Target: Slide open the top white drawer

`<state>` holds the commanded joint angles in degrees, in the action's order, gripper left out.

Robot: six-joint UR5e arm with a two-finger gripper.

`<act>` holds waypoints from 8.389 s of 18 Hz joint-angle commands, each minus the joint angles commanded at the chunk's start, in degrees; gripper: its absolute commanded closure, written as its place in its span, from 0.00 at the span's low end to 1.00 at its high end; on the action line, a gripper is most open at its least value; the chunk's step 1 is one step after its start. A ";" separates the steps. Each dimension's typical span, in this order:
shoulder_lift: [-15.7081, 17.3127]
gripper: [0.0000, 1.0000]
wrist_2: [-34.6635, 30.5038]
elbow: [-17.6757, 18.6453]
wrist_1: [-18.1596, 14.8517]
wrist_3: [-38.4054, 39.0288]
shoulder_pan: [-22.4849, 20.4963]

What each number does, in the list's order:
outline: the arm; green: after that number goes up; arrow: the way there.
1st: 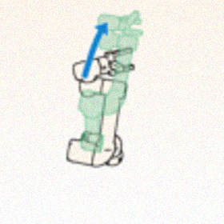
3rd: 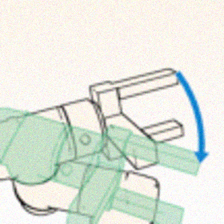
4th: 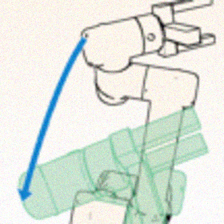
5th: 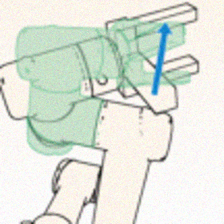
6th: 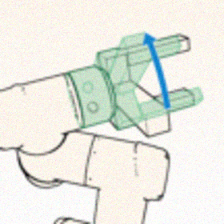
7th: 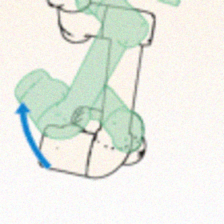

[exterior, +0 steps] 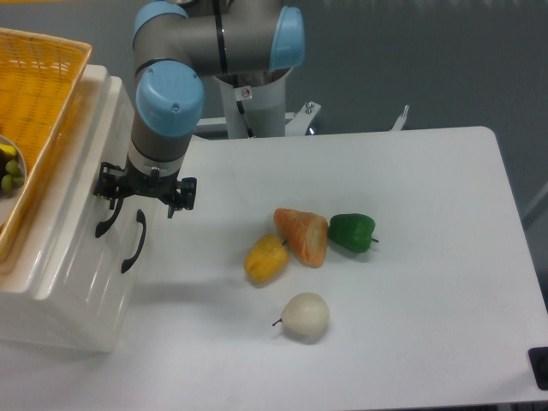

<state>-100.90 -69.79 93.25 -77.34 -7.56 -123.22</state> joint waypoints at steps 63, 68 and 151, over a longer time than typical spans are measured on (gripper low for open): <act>0.27 0.00 -3.43 0.26 -3.08 -0.79 -4.83; 0.35 0.00 -3.51 0.09 -3.43 -0.79 -5.80; 0.44 0.00 -19.94 -2.98 0.79 -29.51 -26.72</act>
<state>-100.46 -89.73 90.27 -76.56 -37.07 -149.94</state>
